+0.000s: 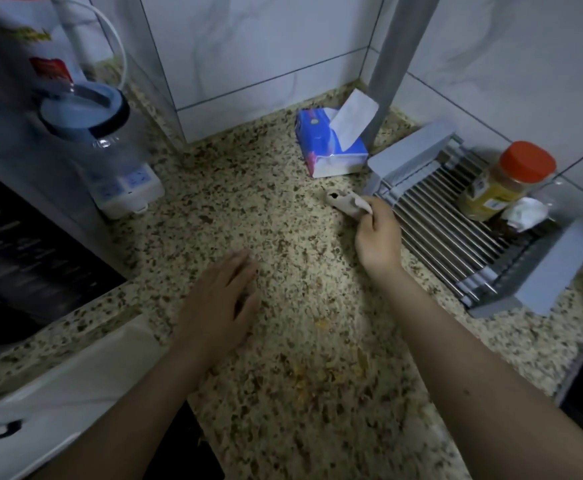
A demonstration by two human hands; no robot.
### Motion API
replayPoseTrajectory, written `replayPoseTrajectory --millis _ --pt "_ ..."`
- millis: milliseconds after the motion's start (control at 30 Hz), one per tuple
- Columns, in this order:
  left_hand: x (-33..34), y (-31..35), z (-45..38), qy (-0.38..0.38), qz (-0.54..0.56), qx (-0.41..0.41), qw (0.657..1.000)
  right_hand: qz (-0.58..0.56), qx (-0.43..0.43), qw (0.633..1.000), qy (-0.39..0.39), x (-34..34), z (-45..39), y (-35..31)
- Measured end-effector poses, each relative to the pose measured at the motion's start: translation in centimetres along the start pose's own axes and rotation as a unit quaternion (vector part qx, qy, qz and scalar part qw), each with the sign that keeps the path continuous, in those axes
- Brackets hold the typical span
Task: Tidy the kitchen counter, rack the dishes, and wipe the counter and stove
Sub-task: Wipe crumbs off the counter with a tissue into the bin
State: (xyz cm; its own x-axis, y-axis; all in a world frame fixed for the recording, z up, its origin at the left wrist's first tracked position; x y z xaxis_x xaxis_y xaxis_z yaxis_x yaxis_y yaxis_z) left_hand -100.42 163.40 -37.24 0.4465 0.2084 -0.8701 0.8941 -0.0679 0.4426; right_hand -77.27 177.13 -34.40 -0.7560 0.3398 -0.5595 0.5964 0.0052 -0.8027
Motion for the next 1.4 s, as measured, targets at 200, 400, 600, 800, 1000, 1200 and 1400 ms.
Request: replayPoseTrajectory --millis 200,400,600,800,1000,1200,1400 --pt "0.2 0.0 -0.1 -0.002 -0.005 0.007 1.000 0.071 -0.060 0.994 -0.063 3.1 0.6 0.8" --pt "0.6 -0.5 0.1 -0.009 0.000 -0.008 1.000 -0.083 -0.043 0.978 -0.188 2.9 3.0 0.0" --pt "0.8 -0.1 0.1 -0.027 -0.022 0.010 0.999 -0.178 0.039 0.944 -0.274 2.0 7.0 0.6" --pt "0.9 0.5 0.1 -0.042 -0.030 0.032 0.998 -0.219 0.142 0.928 -0.265 0.6 10.8 1.9" --pt "1.1 2.3 0.7 -0.054 -0.015 0.121 0.991 -0.227 0.247 0.916 -0.218 -2.5 16.2 4.5" --pt "1.4 1.7 0.8 -0.062 -0.022 0.120 0.991 -0.358 0.284 0.889 0.039 -10.2 14.3 4.0" --pt "1.3 1.7 0.6 -0.053 -0.019 0.126 0.990 -0.174 0.318 0.887 0.288 -17.9 14.0 8.5"
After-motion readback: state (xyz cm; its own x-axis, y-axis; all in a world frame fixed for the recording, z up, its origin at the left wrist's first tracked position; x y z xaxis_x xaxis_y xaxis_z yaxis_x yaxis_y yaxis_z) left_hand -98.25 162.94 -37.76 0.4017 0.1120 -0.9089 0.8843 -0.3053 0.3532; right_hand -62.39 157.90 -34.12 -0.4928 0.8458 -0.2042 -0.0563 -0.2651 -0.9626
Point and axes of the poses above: each hand's wrist, its own z-axis away from the middle knuckle, its own x-axis out of the palm, y = z × x, the point moved 10 cm from there along -z, towards the middle knuckle, and after that the axes turned 11 degrees about y, right-handed, at the moved point
